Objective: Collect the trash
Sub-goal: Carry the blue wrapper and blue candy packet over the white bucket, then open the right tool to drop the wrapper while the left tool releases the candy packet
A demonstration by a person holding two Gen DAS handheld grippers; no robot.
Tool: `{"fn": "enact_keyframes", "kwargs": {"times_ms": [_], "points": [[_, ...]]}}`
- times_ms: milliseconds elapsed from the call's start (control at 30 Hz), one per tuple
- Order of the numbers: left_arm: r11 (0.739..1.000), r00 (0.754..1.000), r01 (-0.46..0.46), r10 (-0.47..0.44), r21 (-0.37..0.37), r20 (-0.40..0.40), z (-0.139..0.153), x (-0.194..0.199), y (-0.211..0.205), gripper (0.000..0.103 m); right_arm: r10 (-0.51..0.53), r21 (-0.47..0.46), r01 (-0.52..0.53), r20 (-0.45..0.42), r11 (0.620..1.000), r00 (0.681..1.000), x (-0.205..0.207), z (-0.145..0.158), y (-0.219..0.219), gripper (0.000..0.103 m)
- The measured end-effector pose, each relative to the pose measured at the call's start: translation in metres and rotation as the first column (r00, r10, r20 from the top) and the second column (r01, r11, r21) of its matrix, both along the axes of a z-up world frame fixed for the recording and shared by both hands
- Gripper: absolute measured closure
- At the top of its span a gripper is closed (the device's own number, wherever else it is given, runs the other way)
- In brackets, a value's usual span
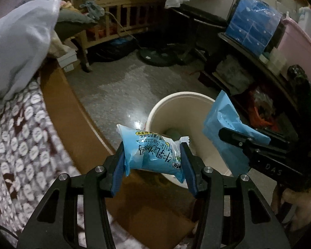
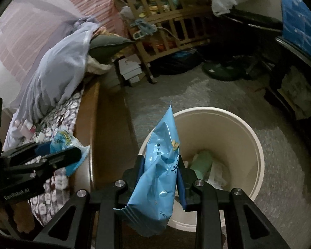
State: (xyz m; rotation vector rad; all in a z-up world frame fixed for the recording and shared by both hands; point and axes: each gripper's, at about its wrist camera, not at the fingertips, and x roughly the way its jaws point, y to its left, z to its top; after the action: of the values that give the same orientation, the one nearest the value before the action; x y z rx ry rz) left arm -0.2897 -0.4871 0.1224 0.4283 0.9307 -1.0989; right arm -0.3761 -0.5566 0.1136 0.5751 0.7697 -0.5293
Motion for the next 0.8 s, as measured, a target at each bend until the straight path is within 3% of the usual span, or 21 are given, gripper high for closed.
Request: {"fn": "enact_keyframes", "kwargs": {"times_ms": [800], "points": [[0.998, 1.000, 0.024, -0.024, 0.065, -0.009, -0.032, -0.013, -0.038, 0.055, -0.058, 0.055, 0.058, 0.002, 0.997, 0.998, -0.008, -0.013, -0.023, 0.076]]}}
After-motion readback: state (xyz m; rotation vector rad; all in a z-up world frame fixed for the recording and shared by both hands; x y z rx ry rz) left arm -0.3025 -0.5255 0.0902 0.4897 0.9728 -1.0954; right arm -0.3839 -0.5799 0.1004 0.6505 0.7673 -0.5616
